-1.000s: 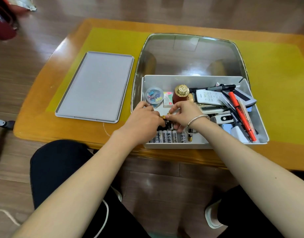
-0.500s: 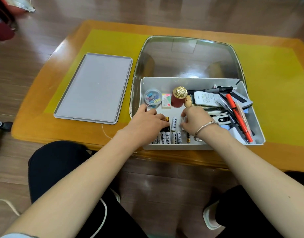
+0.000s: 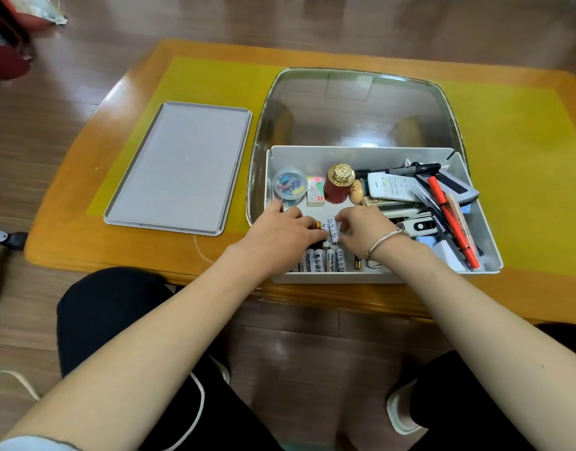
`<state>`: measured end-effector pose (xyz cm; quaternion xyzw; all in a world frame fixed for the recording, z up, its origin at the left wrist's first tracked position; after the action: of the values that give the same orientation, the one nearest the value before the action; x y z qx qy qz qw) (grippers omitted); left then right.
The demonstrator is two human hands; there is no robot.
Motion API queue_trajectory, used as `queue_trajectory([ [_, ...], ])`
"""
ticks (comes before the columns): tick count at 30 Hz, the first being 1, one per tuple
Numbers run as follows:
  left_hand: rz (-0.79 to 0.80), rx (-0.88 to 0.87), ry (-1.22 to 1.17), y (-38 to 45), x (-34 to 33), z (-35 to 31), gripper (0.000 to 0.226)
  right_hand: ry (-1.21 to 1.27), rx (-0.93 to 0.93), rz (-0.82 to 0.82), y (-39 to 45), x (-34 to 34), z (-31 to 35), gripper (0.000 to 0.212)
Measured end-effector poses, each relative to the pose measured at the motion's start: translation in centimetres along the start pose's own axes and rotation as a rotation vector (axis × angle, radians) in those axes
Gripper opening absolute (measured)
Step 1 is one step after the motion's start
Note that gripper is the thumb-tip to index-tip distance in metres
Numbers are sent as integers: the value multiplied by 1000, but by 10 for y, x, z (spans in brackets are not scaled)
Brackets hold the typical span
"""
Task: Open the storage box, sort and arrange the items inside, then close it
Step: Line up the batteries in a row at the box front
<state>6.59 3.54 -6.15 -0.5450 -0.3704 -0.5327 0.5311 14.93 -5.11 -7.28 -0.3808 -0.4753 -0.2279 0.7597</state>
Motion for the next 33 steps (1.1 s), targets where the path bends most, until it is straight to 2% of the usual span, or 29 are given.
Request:
queue_trajectory([
  [7, 35, -6, 23, 3, -4, 0, 59, 68, -18, 21, -7, 7, -8, 38],
  [13, 49, -36, 30, 3, -4, -2, 60, 124, -84, 148, -13, -5, -9, 51],
  [22, 88, -192, -85, 3, -2, -11, 67, 230, -130, 247, -14, -8, -3, 86],
  [27, 110, -237, -68, 5, -5, -15, 65, 225, -133, 247, -15, -6, -3, 88],
  [33, 57, -235, -79, 4, -2, -14, 57, 235, -145, 254, -12, -10, -7, 74],
])
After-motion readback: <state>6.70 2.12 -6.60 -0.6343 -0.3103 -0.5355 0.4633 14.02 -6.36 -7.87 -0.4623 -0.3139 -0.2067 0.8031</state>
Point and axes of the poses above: each hand's wrist, its own y-axis towards the middle knuckle, its own x-axis out of the back of the hand, z = x × y, the point moved 7 cm from there along y, towards the middle knuckle, and after that the axes turned 3 degrees about z, right-handed, at the moved point
